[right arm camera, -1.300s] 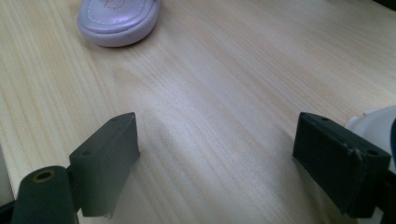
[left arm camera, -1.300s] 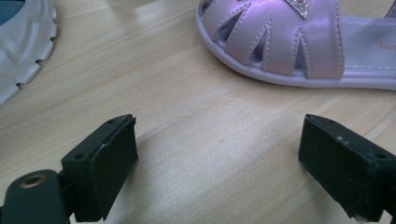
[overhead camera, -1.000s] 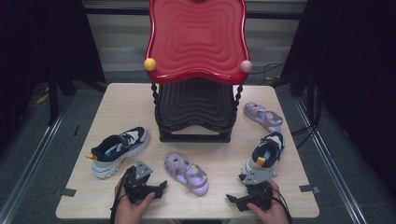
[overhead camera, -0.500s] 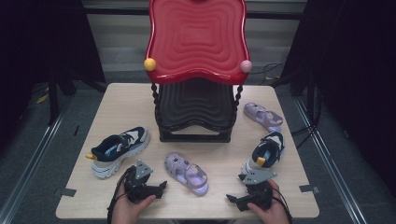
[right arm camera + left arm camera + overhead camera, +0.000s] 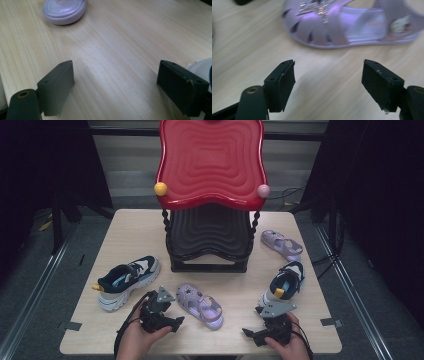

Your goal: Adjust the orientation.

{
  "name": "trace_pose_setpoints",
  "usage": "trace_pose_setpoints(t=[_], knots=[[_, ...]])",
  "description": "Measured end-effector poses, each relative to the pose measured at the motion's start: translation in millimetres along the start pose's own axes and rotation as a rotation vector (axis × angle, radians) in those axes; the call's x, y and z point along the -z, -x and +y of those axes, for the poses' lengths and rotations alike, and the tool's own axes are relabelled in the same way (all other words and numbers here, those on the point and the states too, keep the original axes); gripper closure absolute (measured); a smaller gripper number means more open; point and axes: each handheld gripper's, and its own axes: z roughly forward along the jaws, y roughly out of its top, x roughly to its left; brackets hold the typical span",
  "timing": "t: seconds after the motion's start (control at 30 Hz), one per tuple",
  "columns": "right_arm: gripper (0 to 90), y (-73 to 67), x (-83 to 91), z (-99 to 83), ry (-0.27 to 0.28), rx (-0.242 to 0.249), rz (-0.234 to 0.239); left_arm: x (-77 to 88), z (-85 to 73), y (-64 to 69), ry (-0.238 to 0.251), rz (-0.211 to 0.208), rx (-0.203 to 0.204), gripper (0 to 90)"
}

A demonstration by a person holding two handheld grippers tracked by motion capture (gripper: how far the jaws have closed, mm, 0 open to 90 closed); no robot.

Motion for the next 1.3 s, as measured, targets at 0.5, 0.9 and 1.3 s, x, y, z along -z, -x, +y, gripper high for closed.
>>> trace_pose_setpoints(t=[0.5,0.9,1.3], knots=[[13.5,0.0,0.1,0.0,-0.001,0.000,-0.001,0.1,51.9,14.3,-0.160,-0.135,0.033,29.7],[13.5,0.0,0.2,0.1,-0.002,0.001,-0.003,-3.5,66.3,15.7,-0.155,-0.162,0.094,31.5],[13.5,0.0,0.2,0.0,-0.002,0.001,-0.003,-16.9,78.6,18.9,-0.203,-0.177,0.122,43.0]])
